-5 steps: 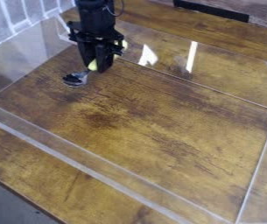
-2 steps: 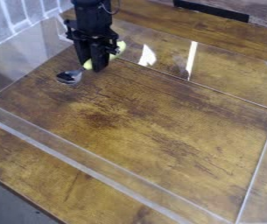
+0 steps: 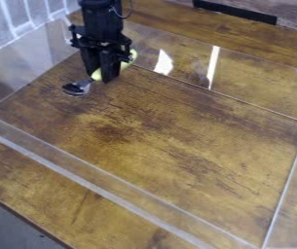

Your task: Move the green spoon to the right

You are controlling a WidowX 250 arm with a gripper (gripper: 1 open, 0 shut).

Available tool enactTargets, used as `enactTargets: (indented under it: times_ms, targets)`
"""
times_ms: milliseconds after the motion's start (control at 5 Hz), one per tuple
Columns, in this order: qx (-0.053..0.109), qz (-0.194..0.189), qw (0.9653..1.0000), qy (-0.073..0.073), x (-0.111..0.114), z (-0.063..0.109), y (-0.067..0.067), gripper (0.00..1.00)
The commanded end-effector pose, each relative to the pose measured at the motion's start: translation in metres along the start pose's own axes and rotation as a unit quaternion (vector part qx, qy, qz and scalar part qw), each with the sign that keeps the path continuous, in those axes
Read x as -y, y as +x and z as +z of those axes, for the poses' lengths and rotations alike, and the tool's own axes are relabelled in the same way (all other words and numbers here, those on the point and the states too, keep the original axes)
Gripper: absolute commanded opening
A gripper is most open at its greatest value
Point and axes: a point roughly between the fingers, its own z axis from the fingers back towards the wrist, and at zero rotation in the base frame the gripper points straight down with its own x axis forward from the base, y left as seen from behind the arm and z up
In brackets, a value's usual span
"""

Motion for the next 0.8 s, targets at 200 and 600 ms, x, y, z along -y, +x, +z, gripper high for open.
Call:
enactTargets:
  times_ms: [200, 600]
  targets:
    - [0.028, 0.005, 0.9996, 0.001, -0.011, -0.003, 0.010, 0.00]
    - [0.040, -0.038, 0.9985, -0.005, -0.024, 0.010, -0.020, 0.00]
